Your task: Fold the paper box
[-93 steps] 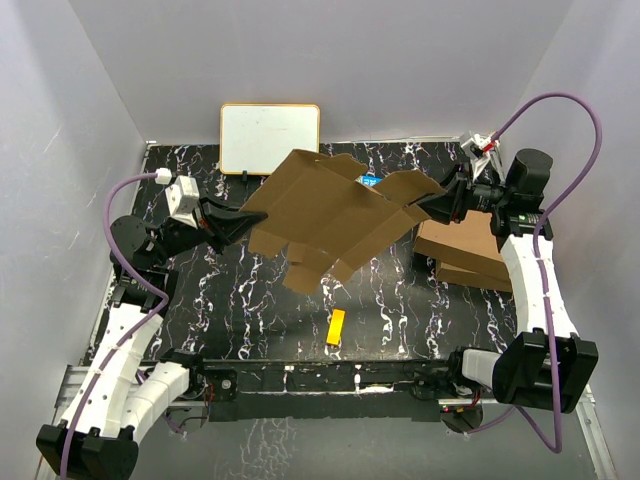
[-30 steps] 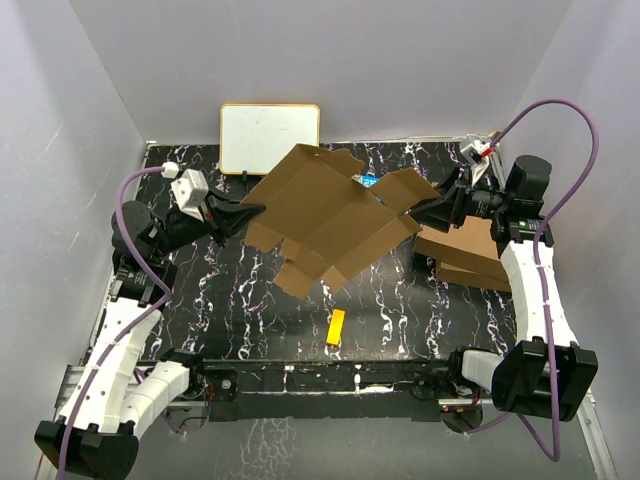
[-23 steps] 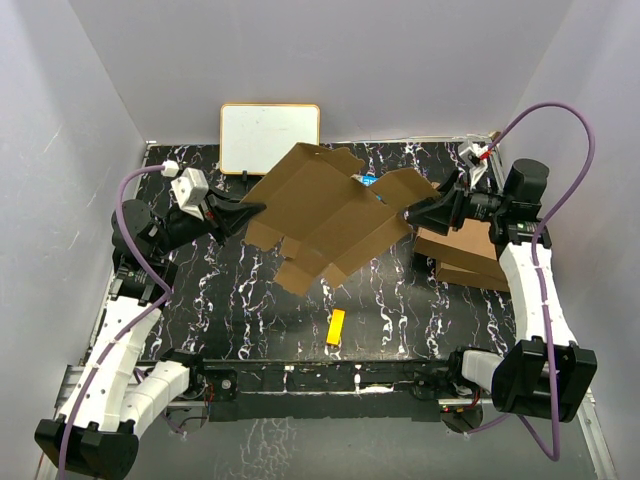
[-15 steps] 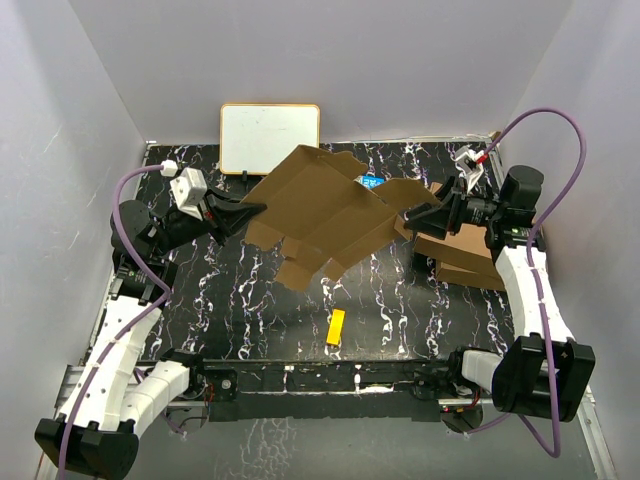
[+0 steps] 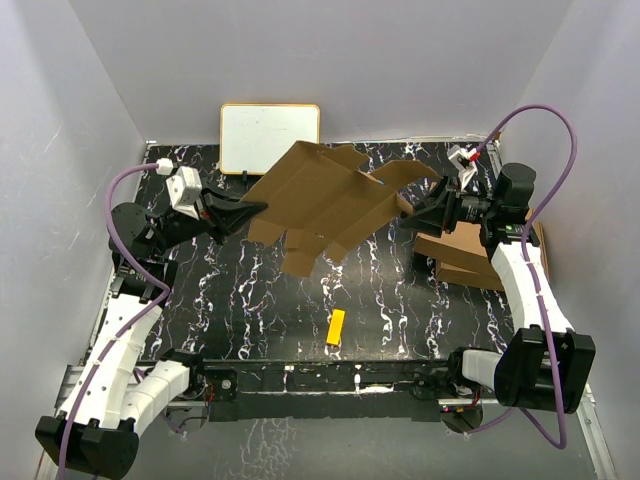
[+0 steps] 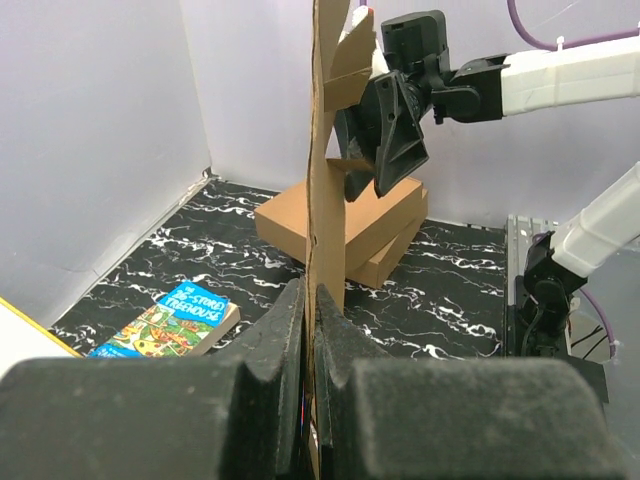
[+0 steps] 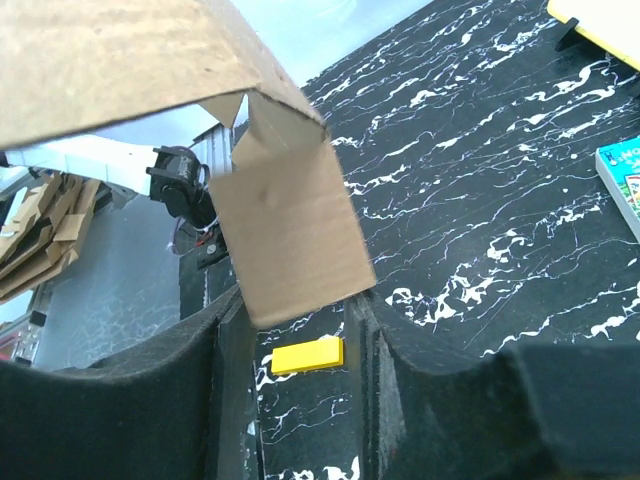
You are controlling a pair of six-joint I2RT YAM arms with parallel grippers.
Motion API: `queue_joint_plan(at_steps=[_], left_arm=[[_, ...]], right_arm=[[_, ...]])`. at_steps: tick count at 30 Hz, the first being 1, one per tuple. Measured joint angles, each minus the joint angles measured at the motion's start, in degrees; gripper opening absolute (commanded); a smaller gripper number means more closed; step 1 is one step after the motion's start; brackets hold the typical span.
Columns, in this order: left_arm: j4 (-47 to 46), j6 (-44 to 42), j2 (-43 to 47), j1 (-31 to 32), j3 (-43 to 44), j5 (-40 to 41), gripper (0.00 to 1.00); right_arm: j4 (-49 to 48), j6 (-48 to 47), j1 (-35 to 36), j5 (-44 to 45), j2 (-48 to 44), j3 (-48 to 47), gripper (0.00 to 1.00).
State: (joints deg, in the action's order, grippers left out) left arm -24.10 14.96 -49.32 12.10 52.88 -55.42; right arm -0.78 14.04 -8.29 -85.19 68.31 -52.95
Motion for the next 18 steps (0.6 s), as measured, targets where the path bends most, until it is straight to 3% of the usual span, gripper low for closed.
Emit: queue_joint_plan(at_steps=[4,11,18], left_arm=[[-1.25,0.72,-0.13,0.0,0.0,-0.13,0.0],[-0.42,-0.28,-0.07,0.0,0.0,0.66,0.0],[3.3,-2.69,1.01,0.0,0.0,3.43,0.0]], right_arm=[[-0.81,0.42,0.11,-0.74,0.0,0.0,0.43],[1.53,-3.69,0.11,0.63,-0.42,0.0,0.67],[13.73,-18.23,-4.0,9.81,-3.45,0.09,0.67]])
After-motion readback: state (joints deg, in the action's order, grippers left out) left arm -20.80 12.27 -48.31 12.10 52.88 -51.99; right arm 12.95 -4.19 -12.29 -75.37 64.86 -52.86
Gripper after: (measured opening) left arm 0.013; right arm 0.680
